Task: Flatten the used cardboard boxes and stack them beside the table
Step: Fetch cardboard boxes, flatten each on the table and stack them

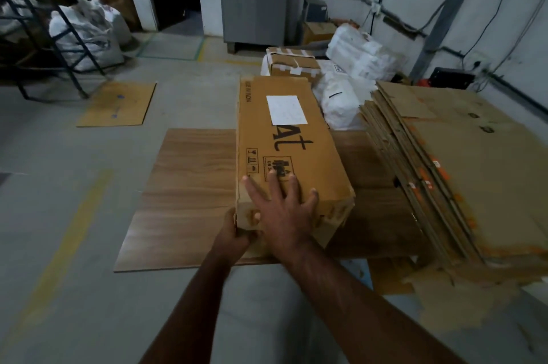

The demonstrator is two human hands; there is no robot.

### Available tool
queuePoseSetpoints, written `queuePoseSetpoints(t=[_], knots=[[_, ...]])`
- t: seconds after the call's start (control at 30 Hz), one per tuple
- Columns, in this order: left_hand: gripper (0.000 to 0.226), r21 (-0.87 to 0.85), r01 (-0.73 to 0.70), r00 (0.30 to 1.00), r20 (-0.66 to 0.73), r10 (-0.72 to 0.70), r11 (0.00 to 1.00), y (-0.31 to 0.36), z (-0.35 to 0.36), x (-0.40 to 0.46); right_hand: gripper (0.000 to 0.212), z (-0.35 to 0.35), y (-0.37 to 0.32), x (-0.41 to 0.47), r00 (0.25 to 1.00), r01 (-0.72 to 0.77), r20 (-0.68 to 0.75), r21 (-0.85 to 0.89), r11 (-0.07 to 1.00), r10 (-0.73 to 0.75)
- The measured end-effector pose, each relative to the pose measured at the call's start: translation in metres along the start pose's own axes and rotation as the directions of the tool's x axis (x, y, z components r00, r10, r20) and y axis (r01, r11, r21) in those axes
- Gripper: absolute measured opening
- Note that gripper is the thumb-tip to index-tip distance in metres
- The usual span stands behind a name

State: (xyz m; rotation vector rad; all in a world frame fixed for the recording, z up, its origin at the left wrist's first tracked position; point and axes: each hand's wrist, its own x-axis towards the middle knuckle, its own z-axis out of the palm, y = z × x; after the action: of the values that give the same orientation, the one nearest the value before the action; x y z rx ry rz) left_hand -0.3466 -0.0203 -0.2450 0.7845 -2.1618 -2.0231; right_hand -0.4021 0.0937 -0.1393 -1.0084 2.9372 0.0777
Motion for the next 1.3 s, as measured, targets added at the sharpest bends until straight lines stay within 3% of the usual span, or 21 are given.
queuePoseSetpoints(t=[0.1, 0.13, 0.2, 0.23, 0.3, 0.37, 0.4, 0.53, 0.7, 0.77, 0.83, 0.9, 0.93, 1.0, 1.07, 1.13, 1.2, 1.3], knots=[[0.088, -0.063, -0.017, 1.000, -0.008, 0.017, 0.998, 0.000, -0.002, 0.000, 0.086, -0.003, 0.016, 0.000, 0.998, 0.022, -0.057, 0.130, 0.991, -0.015], [0.084, -0.089, -0.028, 1.000, -0.014, 0.027, 0.996, -0.003, -0.001, 0.000, 0.086, -0.004, 0.027, -0.002, 0.994, -0.009, -0.103, 0.240, 0.971, 0.035], [0.079, -0.150, -0.039, 0.999, -0.035, 0.034, 0.988, -0.008, 0.001, -0.001, 0.091, -0.006, 0.055, -0.007, 0.940, -0.140, -0.208, 0.490, 0.861, 0.271], [0.078, -0.183, -0.043, 0.998, -0.048, 0.035, 0.982, -0.011, 0.003, -0.001, 0.096, -0.008, 0.071, -0.010, 0.885, -0.216, -0.210, 0.605, 0.766, 0.416], [0.074, -0.224, -0.040, 0.998, -0.062, 0.026, 0.974, -0.012, 0.005, -0.001, 0.101, -0.006, 0.103, -0.018, 0.802, -0.324, 0.000, 0.841, 0.434, 0.598], [0.073, -0.231, -0.056, 0.998, -0.039, 0.048, 0.971, -0.011, 0.005, 0.002, 0.091, 0.008, 0.125, -0.027, 0.816, -0.358, 0.288, 0.932, 0.047, 0.502], [0.075, -0.226, -0.061, 0.998, -0.022, 0.058, 0.972, -0.010, 0.005, 0.004, 0.086, 0.020, 0.130, -0.031, 0.846, -0.380, 0.349, 0.925, -0.005, 0.404], [0.097, -0.267, -0.050, 0.998, 0.030, 0.060, 0.962, -0.006, 0.008, 0.014, 0.108, 0.069, 0.141, -0.034, 0.904, -0.370, 0.322, 0.920, 0.134, 0.281], [0.083, -0.332, -0.005, 0.990, 0.131, 0.051, 0.943, 0.008, 0.026, 0.015, 0.104, 0.053, 0.155, -0.035, 0.922, -0.232, 0.148, 0.952, 0.202, 0.358], [0.089, -0.458, 0.037, 0.988, 0.147, 0.035, 0.888, 0.014, 0.038, 0.008, 0.106, 0.035, 0.155, -0.033, 0.916, -0.174, 0.034, 0.932, 0.318, 0.401], [0.067, -0.616, 0.091, 0.989, 0.148, 0.002, 0.783, 0.014, 0.060, -0.006, 0.102, 0.017, 0.149, -0.028, 0.922, -0.108, -0.089, 0.876, 0.470, 0.378], [0.050, -0.729, 0.088, 0.994, 0.107, -0.013, 0.678, 0.005, 0.086, -0.020, 0.094, 0.004, 0.140, -0.021, 0.939, -0.041, -0.215, 0.705, 0.708, 0.267], [0.054, -0.755, 0.071, 0.997, 0.061, -0.038, 0.651, -0.001, 0.098, -0.025, 0.092, 0.000, 0.134, -0.018, 0.952, -0.023, -0.238, 0.579, 0.815, 0.195], [0.075, -0.774, 0.064, 0.993, -0.010, -0.114, 0.630, -0.010, 0.113, -0.029, 0.090, 0.001, 0.123, -0.014, 0.977, 0.011, -0.202, 0.389, 0.921, 0.073], [0.076, -0.773, 0.096, 0.985, -0.017, -0.172, 0.627, -0.020, 0.118, -0.030, 0.088, 0.012, 0.111, -0.010, 0.985, 0.068, -0.170, 0.298, 0.952, -0.017], [0.060, -0.723, 0.213, 0.966, 0.052, -0.255, 0.658, -0.039, 0.119, -0.027, 0.083, 0.022, 0.098, -0.006, 0.991, 0.103, -0.112, 0.240, 0.965, -0.078], [0.052, -0.570, 0.314, 0.940, 0.074, -0.333, 0.760, -0.057, 0.116, -0.022, 0.080, 0.040, 0.090, -0.003, 0.994, 0.110, -0.017, 0.187, 0.976, -0.108], [0.019, -0.485, 0.332, 0.939, 0.086, -0.334, 0.809, -0.064, 0.107, -0.012, 0.082, 0.058, 0.088, -0.001, 0.995, 0.098, 0.002, 0.131, 0.986, -0.099]])
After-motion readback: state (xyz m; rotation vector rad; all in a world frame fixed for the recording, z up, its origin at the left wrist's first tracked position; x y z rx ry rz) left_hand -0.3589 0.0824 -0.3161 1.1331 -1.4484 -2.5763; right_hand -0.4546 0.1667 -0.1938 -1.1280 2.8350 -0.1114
